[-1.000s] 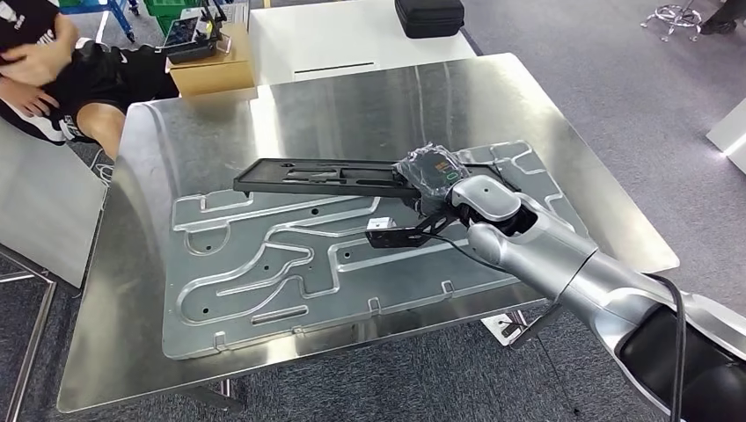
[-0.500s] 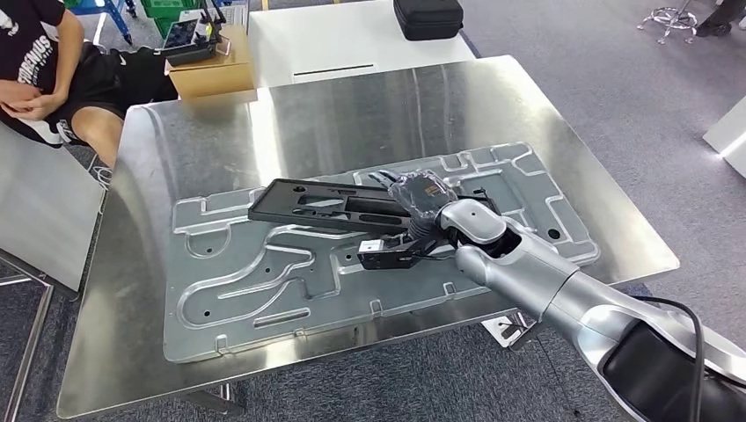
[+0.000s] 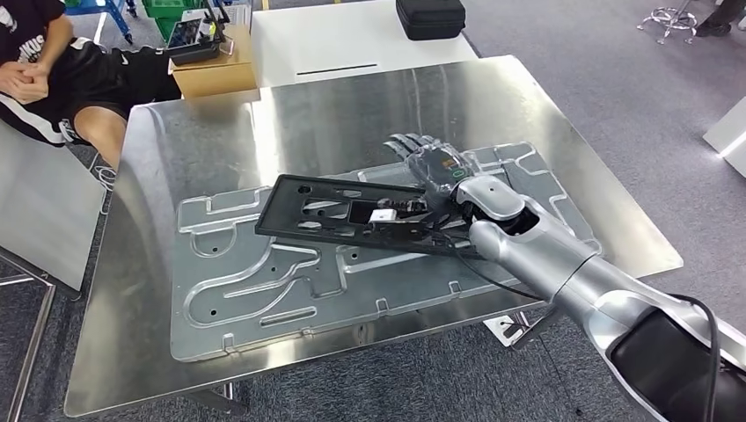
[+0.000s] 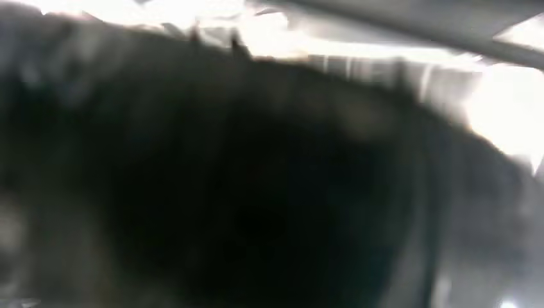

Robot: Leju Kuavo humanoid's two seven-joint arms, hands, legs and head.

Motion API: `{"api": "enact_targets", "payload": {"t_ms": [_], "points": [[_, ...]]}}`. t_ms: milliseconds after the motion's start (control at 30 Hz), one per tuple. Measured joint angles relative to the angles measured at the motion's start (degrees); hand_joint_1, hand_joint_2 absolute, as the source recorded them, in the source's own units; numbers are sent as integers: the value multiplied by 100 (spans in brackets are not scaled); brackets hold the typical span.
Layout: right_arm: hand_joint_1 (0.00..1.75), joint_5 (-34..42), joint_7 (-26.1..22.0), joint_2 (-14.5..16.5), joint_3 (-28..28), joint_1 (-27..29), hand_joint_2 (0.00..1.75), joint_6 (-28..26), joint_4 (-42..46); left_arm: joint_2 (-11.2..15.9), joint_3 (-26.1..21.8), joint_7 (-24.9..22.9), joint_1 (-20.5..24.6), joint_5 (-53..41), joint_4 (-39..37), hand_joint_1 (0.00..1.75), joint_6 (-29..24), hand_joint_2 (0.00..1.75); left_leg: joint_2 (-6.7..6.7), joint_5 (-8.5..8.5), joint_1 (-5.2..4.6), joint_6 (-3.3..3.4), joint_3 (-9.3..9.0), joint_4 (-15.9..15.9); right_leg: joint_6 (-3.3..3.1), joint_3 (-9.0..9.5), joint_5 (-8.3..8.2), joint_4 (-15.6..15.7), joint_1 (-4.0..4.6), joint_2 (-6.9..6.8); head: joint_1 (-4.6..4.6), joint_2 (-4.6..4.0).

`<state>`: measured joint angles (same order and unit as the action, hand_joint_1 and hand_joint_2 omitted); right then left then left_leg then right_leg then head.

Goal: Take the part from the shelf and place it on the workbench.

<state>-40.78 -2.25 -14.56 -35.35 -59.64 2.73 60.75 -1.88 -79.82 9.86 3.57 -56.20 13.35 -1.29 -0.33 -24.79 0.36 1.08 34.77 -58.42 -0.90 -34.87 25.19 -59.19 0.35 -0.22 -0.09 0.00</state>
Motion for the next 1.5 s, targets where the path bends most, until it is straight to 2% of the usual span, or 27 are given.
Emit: {"api": "enact_targets", "payload": {"t_ms": [67, 100, 200, 233, 267, 300, 367, 433, 567, 633, 700, 733, 767, 800, 833, 933, 967, 1067, 1133, 1233, 1267, 1300, 1333, 1400, 1433, 1467, 1500], "points": [[0, 33, 5, -36, 35, -71, 0, 63, 19, -5, -3, 0, -2, 4, 0, 0, 1, 0, 4, -50, 10, -57, 23, -52, -30, 37, -38, 69, -35, -12, -1, 0], [0, 46, 5, -51, 50, -112, 0, 87, 30, -7, -3, 1, -1, 9, 0, 0, 1, 0, 6, -151, 13, -84, 83, -194, -52, 57, -60, 110, -55, -22, -2, 0], [0, 65, 7, -85, 78, -207, 0, 155, 43, 5, -12, 7, -10, 27, 0, 0, 15, 0, 9, -664, 40, -157, 516, -1181, -86, 77, -80, 148, -73, -39, -3, 0], [0, 66, 7, -95, 80, -215, 0, 179, 44, 9, -15, 10, -14, 32, 0, 0, 24, 0, 10, -756, 53, -180, 648, -1468, -87, 77, -79, 144, -74, -39, -3, 0], [0, 65, 7, -107, 80, -222, 0, 200, 45, 11, -17, 13, -19, 37, 0, 0, 31, 0, 10, -744, 67, -202, 697, -1574, -84, 77, -75, 135, -79, -38, -3, 0], [0, 64, 7, -117, 80, -232, 0, 216, 48, 11, -18, 17, -20, 42, 0, 0, 36, 0, 12, -628, 83, -221, 642, -1464, -74, 77, -68, 120, -87, -38, -3, 0], [0, 63, 7, -141, 83, -276, 0, 231, 56, 14, -18, 30, -21, 44, 1, 0, 37, 0, 20, -266, 118, -250, 292, -751, -28, 74, -32, 64, -110, -37, -4, 0], [0, 62, 9, -167, 90, -327, 0, 233, 63, 15, -19, 42, -21, 45, 2, 0, 40, 0, 11, -98, 116, -223, 9, -185, 40, 44, 8, -11, -98, -30, -3, 0], [0, 56, 14, -214, 106, -363, 0, 237, 91, 12, -20, 50, -18, 51, 2, 0, 50, 0, -2, -52, 92, -55, -17, -76, 144, 5, 18, -57, -96, -11, 1, 0], [0, 47, 35, -261, 111, -404, 0, 274, 101, 11, -21, 57, -11, 66, 2, 0, 54, 0, 5, 3, 98, 26, 12, -53, 183, -122, 282, -378, -113, -3, 1, 0], [0, 24, 81, -325, 113, -484, 0, 372, 108, 11, -26, 61, -13, 82, 2, 0, 61, 0, 4, 39, 82, 73, 63, -54, 211, -413, 726, -1113, -115, 2, 1, 0], [0, 7, 98, -357, 113, -524, 0, 432, 108, 11, -30, 60, -18, 88, 2, 0, 68, 0, 3, 56, 69, 86, 90, -56, 213, -547, 883, -1464, -112, 4, 1, 0], [0, -12, 111, -393, 113, -559, 0, 490, 109, 10, -36, 57, -22, 91, 2, 0, 78, 0, 2, 73, 56, 94, 114, -58, 206, -607, 939, -1660, -109, 5, 1, 0], [0, -29, 116, -433, 112, -597, 0, 543, 118, 10, -45, 55, -24, 95, 2, 0, 88, 0, -1, 92, 43, 97, 135, -60, 186, -563, 888, -1640, -104, 7, 1, 0], [0, -42, 120, -478, 111, -652, 0, 593, 135, 9, -56, 51, -25, 99, 2, 0, 96, 0, -6, 111, 28, 98, 153, -61, 151, -407, 744, -1390, -92, 9, 1, 0], [0, -44, 131, -626, 110, -958, 0, 733, 229, -4, -99, 44, -24, 111, 2, 0, 111, 0, -15, 175, -12, 71, 207, -66, 0, 212, 324, -256, -24, 13, 1, 0], [0, -36, 142, -669, 110, -1069, 0, 777, 256, -10, -110, 43, -25, 117, 2, 0, 115, 0, -13, 200, -10, 50, 228, -68, -29, 288, 278, -77, -2, 8, -1, 0], [0, -3, 186, -779, 104, -1280, 0, 895, 302, -20, -128, 41, -32, 141, 2, 0, 126, 0, -15, 257, 4, -41, 277, -60, -47, 256, 170, 28, 7, -26, 1, 0], [0, 11, 199, -820, 79, -1362, 0, 949, 332, -22, -131, 40, -35, 151, 3, 0, 136, 0, -11, 9, 9, -102, 375, -276, -87, 208, 41, 113, -31, -60, 1, -1], [0, 19, 205, -867, 26, -1427, 0, 974, 346, -14, -140, 42, -33, 154, 4, 0, 140, 0, -1, -720, 35, -184, 666, -1274, -121, 29, -116, 127, -49, -75, -1, -1], [0, 20, 207, -883, 8, -1430, 0, 980, 346, -11, -144, 42, -32, 154, 4, 0, 142, 0, 0, -851, 44, -209, 694, -1521, -112, -47, -164, 111, -54, -75, -2, -1], [0, 20, 207, -902, -8, -1429, 0, 986, 346, -10, -146, 42, -31, 154, 4, 0, 144, 0, 1, -878, 56, -230, 621, -1567, -96, -125, -207, 89, -62, -75, -2, -1], [0, 20, 207, -923, -21, -1430, 0, 991, 349, -9, -147, 42, -28, 154, 5, 0, 147, 0, 3, -814, 69, -248, 429, -1384, -73, -202, -245, 57, -73, -74, -2, -1], [0, 20, 205, -964, -32, -1440, 0, 992, 375, -4, -148, 42, -15, 154, 8, 0, 152, 0, 9, -630, 90, -258, -131, -621, -13, -340, -302, -31, -88, -76, -2, 0], [0, 20, 205, -991, -31, -1450, 0, 992, 393, -2, -149, 43, -10, 154, 9, 0, 153, 0, 1, -561, 85, -235, -326, -310, 19, -389, -324, -76, -86, -78, 2, 0], [0, 20, 204, -1015, -31, -1461, 0, 991, 410, -2, -150, 43, -8, 154, 10, 0, 154, 0, -8, -529, 77, -197, -419, -134, 56, -420, -349, -105, -80, -81, 3, 0], [0, 20, 204, -1033, -33, -1470, 0, 991, 422, -2, -151, 43, -9, 154, 10, 0, 155, 0, -18, -516, 60, -148, -413, -99, 95, -434, -383, -109, -74, -82, 5, 0]]}}
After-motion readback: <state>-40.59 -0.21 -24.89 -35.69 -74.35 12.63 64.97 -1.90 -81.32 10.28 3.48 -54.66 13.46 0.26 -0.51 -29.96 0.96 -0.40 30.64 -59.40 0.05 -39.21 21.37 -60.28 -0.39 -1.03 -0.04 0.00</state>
